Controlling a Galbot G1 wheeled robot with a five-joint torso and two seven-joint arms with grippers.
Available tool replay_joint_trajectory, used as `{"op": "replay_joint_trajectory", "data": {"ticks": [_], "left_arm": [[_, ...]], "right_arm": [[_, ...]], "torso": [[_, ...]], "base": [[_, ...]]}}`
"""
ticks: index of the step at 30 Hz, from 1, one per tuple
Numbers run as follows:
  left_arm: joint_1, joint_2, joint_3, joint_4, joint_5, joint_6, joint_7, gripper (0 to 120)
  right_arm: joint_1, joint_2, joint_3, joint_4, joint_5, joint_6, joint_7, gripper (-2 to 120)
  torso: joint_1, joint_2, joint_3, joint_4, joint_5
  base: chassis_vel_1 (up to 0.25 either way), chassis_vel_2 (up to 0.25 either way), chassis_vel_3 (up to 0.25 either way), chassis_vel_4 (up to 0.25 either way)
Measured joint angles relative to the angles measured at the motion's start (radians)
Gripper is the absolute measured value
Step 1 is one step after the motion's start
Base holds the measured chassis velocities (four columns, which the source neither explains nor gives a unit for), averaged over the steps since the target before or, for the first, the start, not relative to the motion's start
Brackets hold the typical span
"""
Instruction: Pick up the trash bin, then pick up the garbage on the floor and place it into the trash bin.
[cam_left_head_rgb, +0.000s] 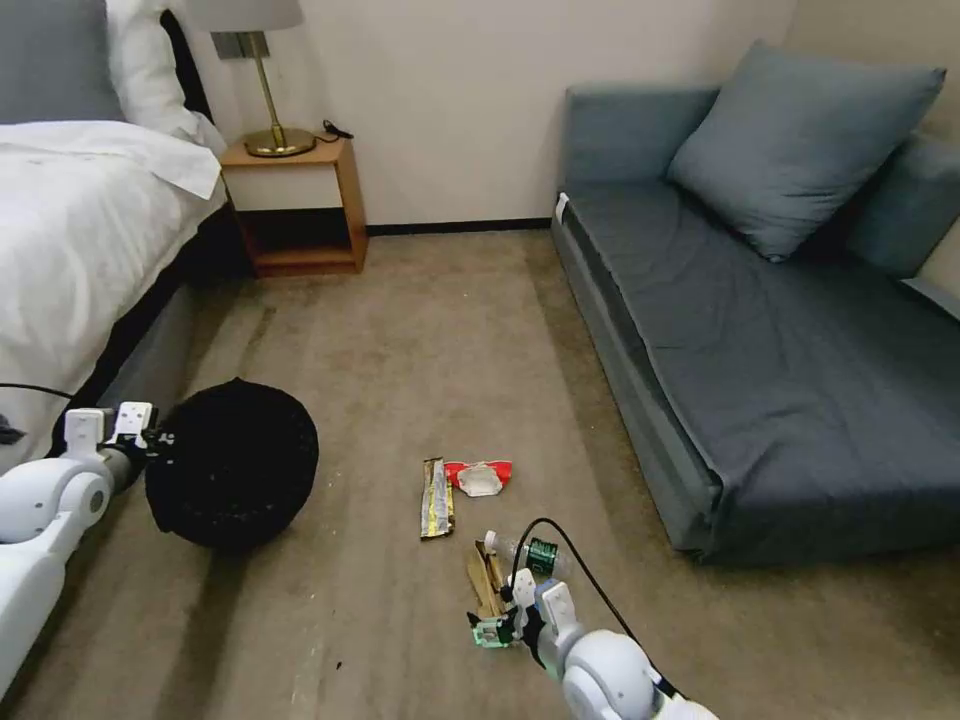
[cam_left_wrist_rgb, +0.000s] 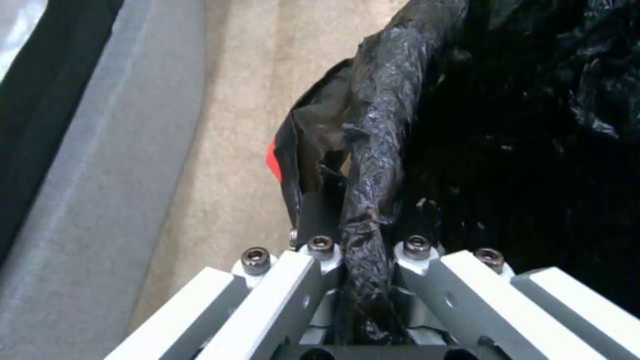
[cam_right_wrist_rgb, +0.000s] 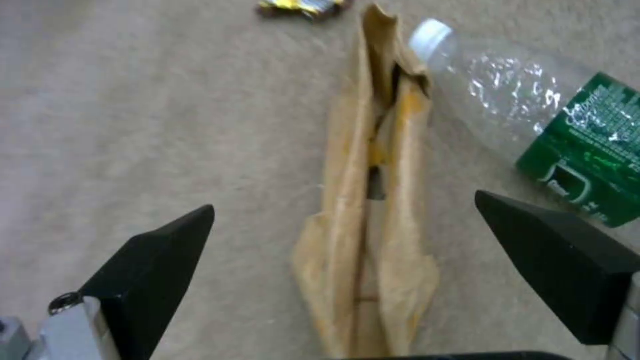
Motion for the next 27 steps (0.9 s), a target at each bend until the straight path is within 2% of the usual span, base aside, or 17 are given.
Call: {"op": "replay_joint_trajectory", "data": {"ticks": [5, 8, 13, 14, 17, 18, 22, 23, 27], "left_arm": [[0.009, 0.0, -0.003, -0.01, 0.001, 0.003, 0.001, 4], [0.04, 0.0, -0.022, -0.042, 0.001, 0.012, 0.001, 4], [0.134, -0.009, -0.099, -0.096, 0.001, 0.021, 0.003, 4], [0.134, -0.009, -0.099, -0.096, 0.001, 0.021, 0.003, 4], [0.197, -0.015, -0.164, -0.141, 0.001, 0.022, 0.005, 4], [0.197, -0.015, -0.164, -0.141, 0.001, 0.022, 0.005, 4], [0.258, -0.036, -0.23, -0.214, -0.002, 0.035, 0.006, 4], [0.258, -0.036, -0.23, -0.214, -0.002, 0.035, 0.006, 4], [0.303, -0.06, -0.267, -0.244, 0.001, 0.038, 0.006, 4]], "right_arm": [[0.029, 0.021, -0.007, -0.063, -0.027, 0.004, 0.004, 100], [0.04, 0.038, -0.009, -0.097, -0.023, -0.008, 0.012, 93], [0.047, 0.059, -0.001, -0.129, -0.001, -0.011, 0.015, 70], [0.047, 0.059, -0.001, -0.129, -0.001, -0.011, 0.015, 70], [0.047, 0.066, 0.002, -0.135, 0.001, -0.004, 0.012, 56], [0.047, 0.066, 0.002, -0.135, 0.001, -0.004, 0.012, 56], [0.047, 0.079, 0.006, -0.148, 0.001, 0.002, 0.009, 37], [0.047, 0.079, 0.006, -0.148, 0.001, 0.002, 0.009, 37], [0.042, 0.083, 0.01, -0.156, -0.006, 0.011, 0.003, 19]], "torso": [[0.0, 0.0, 0.0, 0.0001, 0.0], [0.0, 0.0, 0.0, -0.0002, 0.0], [0.0, 0.0, 0.0, 0.0001, -0.0002], [0.0, 0.0, 0.0, 0.0001, -0.0002], [0.0, 0.0, 0.0, 0.0002, -0.0001], [0.0, 0.0, 0.0, 0.0002, -0.0001], [0.0, 0.0, 0.0, -0.0001, -0.0001], [0.0, 0.0, 0.0, -0.0001, -0.0001], [0.0, 0.0, 0.0, 0.0002, -0.0001]], "base": [[0.0, 0.0, 0.0, 0.0], [0.0, 0.0, 0.0, 0.0], [0.0, 0.0, 0.0, 0.0], [0.0, 0.0, 0.0, 0.0], [0.0, 0.0, 0.0, 0.0], [0.0, 0.0, 0.0, 0.0], [0.0, 0.0, 0.0, 0.0], [0.0, 0.0, 0.0, 0.0], [0.0, 0.0, 0.0, 0.0]]}}
